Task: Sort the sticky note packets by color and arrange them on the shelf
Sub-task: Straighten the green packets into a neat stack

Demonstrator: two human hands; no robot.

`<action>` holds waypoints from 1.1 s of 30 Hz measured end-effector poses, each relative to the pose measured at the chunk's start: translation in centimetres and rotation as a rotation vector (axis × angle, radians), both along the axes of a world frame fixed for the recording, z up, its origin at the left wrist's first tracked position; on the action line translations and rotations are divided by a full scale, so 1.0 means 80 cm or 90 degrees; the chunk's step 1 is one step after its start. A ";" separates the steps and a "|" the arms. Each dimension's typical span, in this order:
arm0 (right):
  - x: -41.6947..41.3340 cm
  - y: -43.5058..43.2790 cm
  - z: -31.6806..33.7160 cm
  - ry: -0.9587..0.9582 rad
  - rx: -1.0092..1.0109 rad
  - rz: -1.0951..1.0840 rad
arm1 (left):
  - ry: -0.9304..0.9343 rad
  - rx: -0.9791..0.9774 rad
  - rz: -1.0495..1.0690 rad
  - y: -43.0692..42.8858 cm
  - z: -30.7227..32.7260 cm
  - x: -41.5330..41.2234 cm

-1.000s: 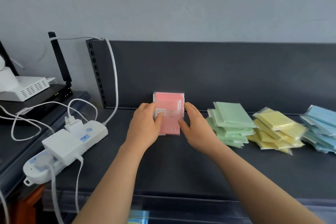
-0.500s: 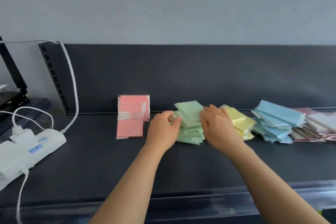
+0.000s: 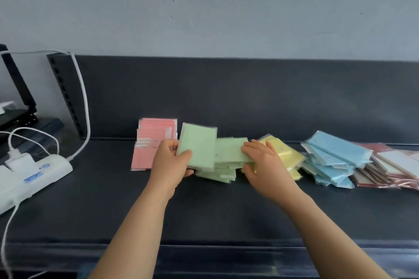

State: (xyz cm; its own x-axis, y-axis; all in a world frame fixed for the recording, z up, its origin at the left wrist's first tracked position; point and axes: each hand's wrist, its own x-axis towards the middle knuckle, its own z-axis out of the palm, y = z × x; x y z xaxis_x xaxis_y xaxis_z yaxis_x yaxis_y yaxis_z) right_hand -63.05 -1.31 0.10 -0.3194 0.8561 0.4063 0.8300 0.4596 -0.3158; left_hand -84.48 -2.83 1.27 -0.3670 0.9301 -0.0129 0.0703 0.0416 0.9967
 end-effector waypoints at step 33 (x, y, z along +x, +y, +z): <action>-0.061 -0.039 -0.038 0.284 0.054 0.225 | -0.140 0.021 -0.097 -0.064 -0.003 -0.034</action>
State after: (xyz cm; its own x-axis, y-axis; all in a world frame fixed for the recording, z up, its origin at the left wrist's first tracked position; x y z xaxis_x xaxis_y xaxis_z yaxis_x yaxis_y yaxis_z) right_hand -67.93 -4.42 -2.91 -0.3618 0.6875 0.6296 0.4161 0.7234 -0.5509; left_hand -87.20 -7.96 1.05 -0.2149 0.9755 -0.0461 -0.1451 0.0148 0.9893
